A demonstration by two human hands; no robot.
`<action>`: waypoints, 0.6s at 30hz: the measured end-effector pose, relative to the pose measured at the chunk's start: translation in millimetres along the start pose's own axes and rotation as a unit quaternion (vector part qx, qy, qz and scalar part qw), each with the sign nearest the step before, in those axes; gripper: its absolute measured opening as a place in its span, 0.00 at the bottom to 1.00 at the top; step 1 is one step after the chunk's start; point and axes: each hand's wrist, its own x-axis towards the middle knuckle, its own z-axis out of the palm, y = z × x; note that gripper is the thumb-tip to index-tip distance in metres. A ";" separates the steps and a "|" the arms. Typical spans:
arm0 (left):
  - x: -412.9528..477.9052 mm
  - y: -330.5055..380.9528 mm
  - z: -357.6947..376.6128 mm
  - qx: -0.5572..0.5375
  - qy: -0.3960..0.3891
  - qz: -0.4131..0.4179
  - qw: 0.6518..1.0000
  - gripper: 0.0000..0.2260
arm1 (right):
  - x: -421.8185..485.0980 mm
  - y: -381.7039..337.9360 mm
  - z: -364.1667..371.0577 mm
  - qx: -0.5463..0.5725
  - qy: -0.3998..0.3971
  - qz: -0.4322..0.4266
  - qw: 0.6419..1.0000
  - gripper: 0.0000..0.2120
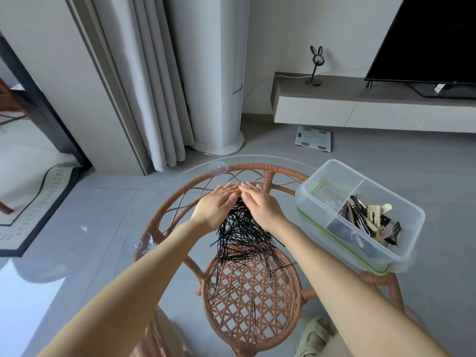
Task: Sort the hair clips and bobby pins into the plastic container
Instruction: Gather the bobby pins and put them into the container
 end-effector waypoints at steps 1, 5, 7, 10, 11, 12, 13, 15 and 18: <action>-10.3 2.9 1.4 -0.009 0.007 0.007 1.000 0.19 | -10.1 1.9 -1.1 0.014 -0.001 -0.008 1.000 0.19; -52.0 15.7 8.8 -0.025 0.000 0.019 1.000 0.20 | -50.4 6.1 -2.1 0.062 -0.013 -0.029 0.998 0.17; -68.3 22.0 11.8 -0.038 -0.009 0.015 0.999 0.20 | -69.3 6.5 0.8 0.071 -0.020 -0.035 0.997 0.17; -91.8 33.7 16.0 -0.064 -0.011 0.007 0.998 0.21 | -97.7 3.3 2.5 0.083 -0.017 -0.035 0.996 0.17; -99.7 38.0 17.9 -0.071 -0.009 0.004 0.997 0.21 | -107.6 2.2 3.1 0.086 -0.018 -0.034 0.996 0.17; -106.8 41.7 20.0 -0.078 -0.008 0.001 0.997 0.20 | -116.9 0.9 4.0 0.090 -0.025 -0.032 0.995 0.17; -114.5 45.3 22.3 -0.087 -0.009 -0.008 0.996 0.18 | -127.1 -1.4 3.7 0.092 -0.034 -0.027 0.995 0.18; -126.8 50.0 26.1 -0.115 -0.015 -0.030 0.993 0.17 | -143.0 -5.8 -2.5 0.092 -0.031 -0.026 0.995 0.17; -136.3 53.7 29.2 -0.151 -0.021 -0.048 0.987 0.17 | -148.2 -5.8 -29.4 -0.054 0.195 -0.088 0.975 0.15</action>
